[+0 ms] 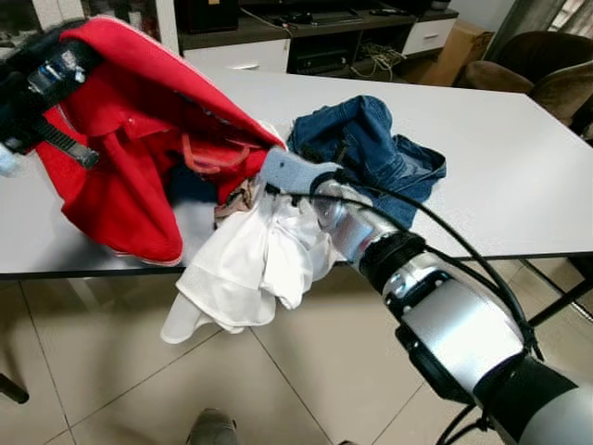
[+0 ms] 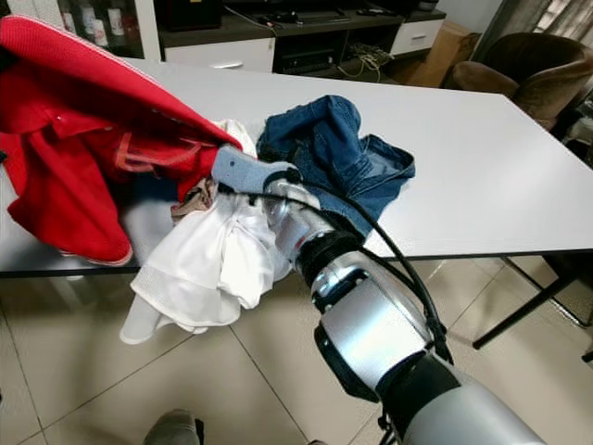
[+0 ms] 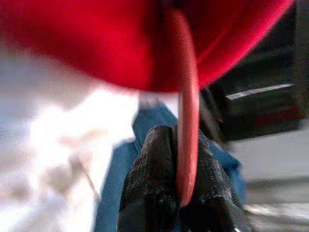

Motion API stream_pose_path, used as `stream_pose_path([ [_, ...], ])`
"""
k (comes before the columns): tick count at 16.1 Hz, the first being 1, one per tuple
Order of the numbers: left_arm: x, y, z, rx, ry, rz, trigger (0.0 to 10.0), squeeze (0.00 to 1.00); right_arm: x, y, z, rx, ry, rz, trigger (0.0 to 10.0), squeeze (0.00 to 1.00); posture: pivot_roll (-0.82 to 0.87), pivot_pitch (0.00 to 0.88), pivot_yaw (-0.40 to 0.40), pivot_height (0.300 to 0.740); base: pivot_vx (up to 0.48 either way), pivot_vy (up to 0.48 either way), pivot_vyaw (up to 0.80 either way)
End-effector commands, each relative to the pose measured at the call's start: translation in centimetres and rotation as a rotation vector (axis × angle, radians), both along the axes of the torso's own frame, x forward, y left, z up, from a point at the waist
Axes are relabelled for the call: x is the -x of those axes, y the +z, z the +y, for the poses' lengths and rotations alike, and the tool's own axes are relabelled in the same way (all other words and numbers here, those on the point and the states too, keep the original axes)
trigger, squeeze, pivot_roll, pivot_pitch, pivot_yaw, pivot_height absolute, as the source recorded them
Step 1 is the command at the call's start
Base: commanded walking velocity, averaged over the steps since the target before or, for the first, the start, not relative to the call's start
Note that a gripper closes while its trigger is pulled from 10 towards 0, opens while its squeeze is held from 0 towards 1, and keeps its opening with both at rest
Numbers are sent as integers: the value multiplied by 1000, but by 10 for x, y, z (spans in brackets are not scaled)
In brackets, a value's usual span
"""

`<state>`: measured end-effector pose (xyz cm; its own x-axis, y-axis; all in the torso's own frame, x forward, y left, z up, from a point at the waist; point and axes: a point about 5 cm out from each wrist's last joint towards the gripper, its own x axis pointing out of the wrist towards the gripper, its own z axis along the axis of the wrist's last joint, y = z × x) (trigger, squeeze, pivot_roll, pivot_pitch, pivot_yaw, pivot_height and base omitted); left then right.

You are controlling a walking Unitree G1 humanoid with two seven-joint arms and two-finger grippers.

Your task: Hang hanger

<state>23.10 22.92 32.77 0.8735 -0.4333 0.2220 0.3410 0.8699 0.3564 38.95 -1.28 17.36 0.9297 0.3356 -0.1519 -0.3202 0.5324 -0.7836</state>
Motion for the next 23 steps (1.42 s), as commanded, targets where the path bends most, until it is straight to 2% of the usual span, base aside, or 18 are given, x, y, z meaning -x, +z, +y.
stream_pose_path([
  [1,-6,-8,-1,5,10,27,10000,0,-3,8,-4,-78,3,9,10000,0,243,0,-108,740,0,0,0],
  [3,-30,-41,11,118,120,147,10000,0,0,13,1,-271,108,93,10000,0,238,0,-103,740,0,0,0],
  [4,-36,-47,17,172,170,156,10000,0,0,13,-1,-291,111,102,10000,0,233,0,-100,740,0,0,0],
  [5,-50,-64,31,342,307,165,10000,0,-1,12,-12,-384,122,148,10000,0,225,0,-96,740,0,0,0],
  [7,-56,-72,37,421,379,157,10000,0,-2,12,-22,-437,119,165,10000,0,217,0,-92,740,0,0,0],
  [8,-60,-77,40,463,420,140,10000,0,-2,11,-32,-501,121,179,10000,0,208,0,-87,740,0,0,0],
  [9,-64,-80,38,483,431,109,10000,0,2,14,-40,-621,163,184,10000,0,189,0,-76,740,0,0,0],
  [10,-69,-82,33,492,419,98,10000,0,6,21,-47,-796,207,197,10000,0,180,0,-71,740,0,0,0],
  [11,-71,-84,30,486,413,110,10000,0,7,24,-50,-855,211,195,10000,0,180,0,-71,740,0,0,0],
  [23,-71,-84,30,486,413,110,10000,0,7,24,-50,-855,211,195,10000,0,180,0,-71,740,0,0,0],
])
